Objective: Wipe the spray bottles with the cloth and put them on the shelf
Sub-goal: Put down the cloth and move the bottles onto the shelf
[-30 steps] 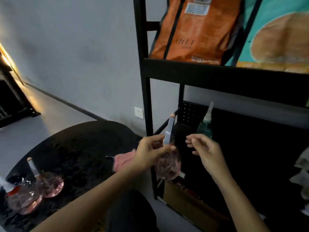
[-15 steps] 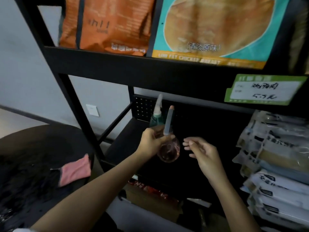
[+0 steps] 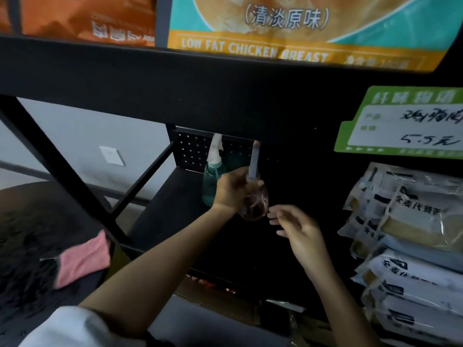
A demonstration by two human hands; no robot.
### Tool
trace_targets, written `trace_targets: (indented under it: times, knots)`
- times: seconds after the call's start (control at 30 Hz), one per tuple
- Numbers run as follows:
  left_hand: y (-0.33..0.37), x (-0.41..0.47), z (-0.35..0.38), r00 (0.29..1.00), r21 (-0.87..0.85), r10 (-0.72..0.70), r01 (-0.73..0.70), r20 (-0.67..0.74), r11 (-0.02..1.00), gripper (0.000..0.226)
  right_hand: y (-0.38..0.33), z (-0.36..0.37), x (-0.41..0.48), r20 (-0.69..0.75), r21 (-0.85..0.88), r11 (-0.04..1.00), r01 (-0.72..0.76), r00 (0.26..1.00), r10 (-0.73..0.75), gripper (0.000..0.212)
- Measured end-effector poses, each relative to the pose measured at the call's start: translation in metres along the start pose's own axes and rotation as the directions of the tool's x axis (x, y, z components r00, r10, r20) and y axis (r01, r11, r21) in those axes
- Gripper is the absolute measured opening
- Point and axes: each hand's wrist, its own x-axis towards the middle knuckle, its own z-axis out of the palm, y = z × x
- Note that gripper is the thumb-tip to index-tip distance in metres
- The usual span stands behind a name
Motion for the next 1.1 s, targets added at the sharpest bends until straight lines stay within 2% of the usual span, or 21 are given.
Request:
trace_targets:
  times: [0.43, 0.5, 0.63, 0.7, 0.87, 1.0, 1.1]
  knots:
    - [-0.014, 0.019, 0.007, 0.999, 0.068, 0.033, -0.030, -0.033, 0.997, 0.017, 0.010, 0.003, 0.006, 0.008, -0.022, 0.999, -0.029, 1.000, 0.029, 0.025]
    - [-0.015, 0.018, 0.008, 0.999, 0.077, 0.029, -0.025, -0.041, 0.997, 0.024, 0.008, 0.006, 0.006, 0.007, -0.028, 0.999, -0.024, 1.000, 0.024, 0.024]
    - [-0.011, 0.012, 0.003, 0.997, 0.063, -0.018, 0.023, -0.080, 0.998, 0.058, 0.000, 0.010, 0.004, 0.012, -0.038, 0.999, -0.018, 1.000, 0.018, 0.024]
    - [-0.008, 0.005, -0.003, 0.992, 0.011, -0.057, 0.058, -0.110, 0.998, 0.052, -0.006, 0.013, 0.004, 0.012, -0.039, 0.999, -0.011, 1.000, 0.012, 0.023]
    - [0.003, -0.037, -0.032, 0.986, -0.040, -0.093, 0.088, -0.139, 0.995, 0.021, -0.025, 0.025, 0.003, 0.014, -0.025, 1.000, 0.008, 1.000, -0.008, 0.022]
    - [0.009, -0.073, -0.072, 0.987, 0.004, -0.061, 0.062, -0.150, 0.998, 0.012, -0.037, 0.044, -0.001, 0.049, -0.023, 0.999, 0.040, 0.998, -0.039, 0.019]
    - [0.015, -0.097, -0.109, 0.984, 0.020, -0.044, 0.049, -0.174, 0.999, 0.013, -0.049, 0.070, -0.007, 0.100, 0.002, 0.997, 0.077, 0.992, -0.076, 0.020]
